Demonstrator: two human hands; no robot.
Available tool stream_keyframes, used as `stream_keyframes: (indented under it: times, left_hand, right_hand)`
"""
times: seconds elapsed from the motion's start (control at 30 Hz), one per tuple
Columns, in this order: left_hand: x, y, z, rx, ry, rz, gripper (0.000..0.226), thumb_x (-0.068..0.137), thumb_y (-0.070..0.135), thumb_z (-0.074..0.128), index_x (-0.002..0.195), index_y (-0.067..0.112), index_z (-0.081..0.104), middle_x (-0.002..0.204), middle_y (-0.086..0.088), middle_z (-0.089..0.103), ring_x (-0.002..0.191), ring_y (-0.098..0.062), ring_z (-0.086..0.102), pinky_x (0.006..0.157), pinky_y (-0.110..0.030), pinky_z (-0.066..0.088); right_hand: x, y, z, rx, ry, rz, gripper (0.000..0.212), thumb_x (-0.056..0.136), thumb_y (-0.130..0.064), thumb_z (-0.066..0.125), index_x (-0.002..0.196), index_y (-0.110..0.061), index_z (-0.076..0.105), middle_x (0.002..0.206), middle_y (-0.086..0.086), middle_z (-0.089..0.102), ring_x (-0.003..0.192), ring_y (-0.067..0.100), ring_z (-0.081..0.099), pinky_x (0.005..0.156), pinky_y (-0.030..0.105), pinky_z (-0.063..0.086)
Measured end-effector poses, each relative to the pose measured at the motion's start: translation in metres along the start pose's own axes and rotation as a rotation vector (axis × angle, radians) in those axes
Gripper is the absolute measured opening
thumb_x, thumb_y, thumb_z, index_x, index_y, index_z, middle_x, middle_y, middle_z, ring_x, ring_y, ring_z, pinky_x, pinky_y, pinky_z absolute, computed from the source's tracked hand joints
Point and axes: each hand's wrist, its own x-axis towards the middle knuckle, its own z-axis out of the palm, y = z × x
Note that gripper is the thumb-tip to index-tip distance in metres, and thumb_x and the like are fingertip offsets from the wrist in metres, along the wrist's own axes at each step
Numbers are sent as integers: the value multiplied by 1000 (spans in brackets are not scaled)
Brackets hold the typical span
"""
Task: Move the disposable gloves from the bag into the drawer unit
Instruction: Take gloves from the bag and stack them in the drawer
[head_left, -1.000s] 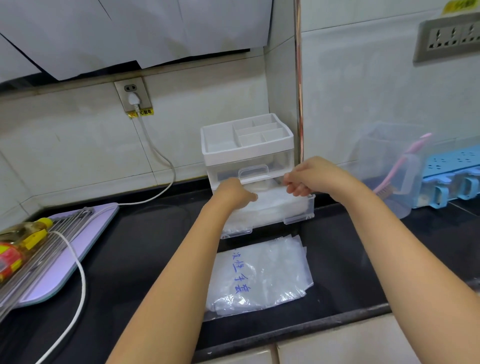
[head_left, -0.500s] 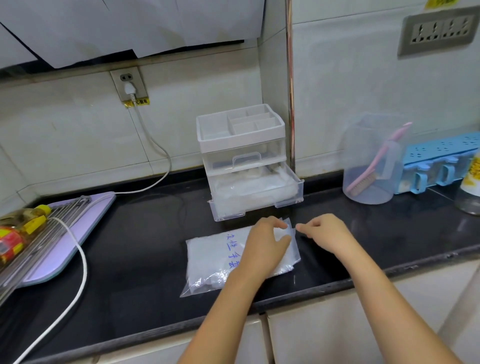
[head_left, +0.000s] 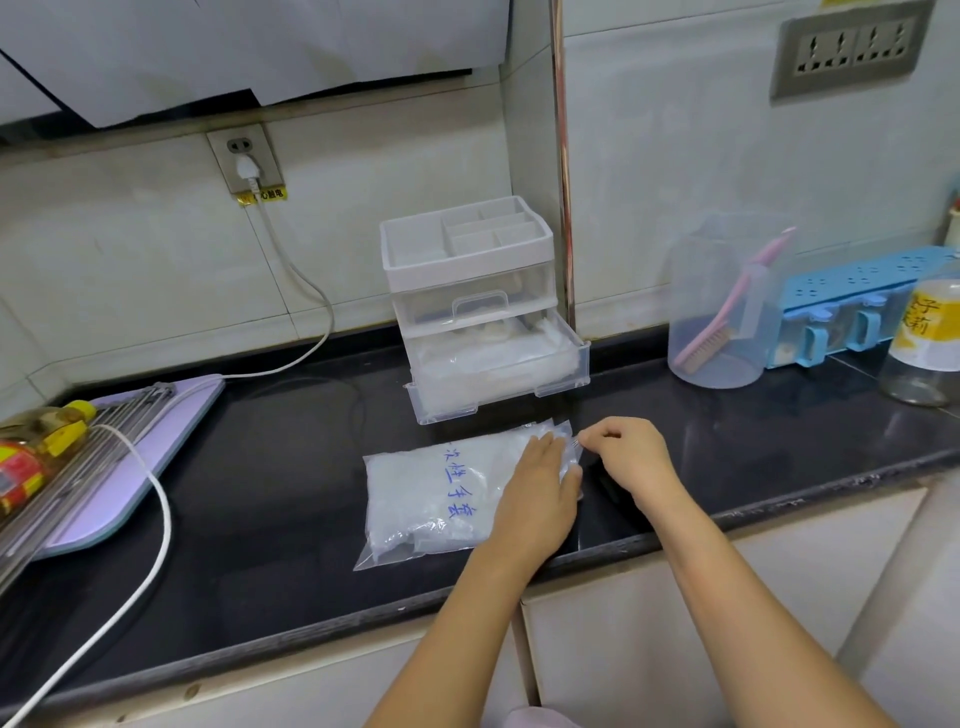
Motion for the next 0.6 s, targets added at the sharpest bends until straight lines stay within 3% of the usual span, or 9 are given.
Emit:
stream_keyframes:
  times: [0.23, 0.3, 0.37, 0.47, 0.6]
  left_hand:
    - [-1, -3, 4, 27, 25, -17, 52, 104, 34, 32, 151, 15, 24, 159, 0, 17, 147, -11, 6, 115, -22, 8]
    - [-1, -3, 4, 31, 31, -18, 52, 104, 34, 32, 151, 14, 24, 159, 0, 17, 147, -11, 6, 116, -23, 8]
    - [-2, -4, 4, 29, 31, -18, 53, 103, 34, 32, 151, 14, 24, 159, -1, 17, 147, -12, 6, 116, -23, 8]
    - [-2, -4, 4, 24, 17, -33, 53, 104, 35, 32, 151, 12, 24, 159, -2, 18, 147, -12, 8, 116, -22, 8]
    - [-4, 3, -5, -102, 18, -61, 47, 103, 33, 34, 145, 10, 37, 152, -4, 34, 138, -9, 29, 107, -17, 19]
  right_hand:
    - [-4, 3, -14, 301, 106, 82, 18, 92, -7, 53, 88, -11, 71, 83, 1, 65, 79, 14, 58, 73, 24, 46]
    - [2, -1, -27, 415, 161, 188, 22, 90, -4, 52, 76, -14, 67, 80, 3, 64, 86, 18, 58, 78, 26, 47]
    - [7, -7, -44, 522, 211, 273, 18, 91, -7, 52, 82, -14, 66, 91, 7, 65, 95, 19, 61, 86, 31, 51]
    - [3, -22, -75, 629, 168, 89, 20, 97, -10, 46, 108, -3, 62, 109, 14, 67, 99, 23, 66, 86, 30, 56]
    - [-15, -61, -114, 615, 65, -228, 20, 101, -13, 40, 96, -3, 56, 80, 5, 74, 80, 17, 71, 79, 31, 54]
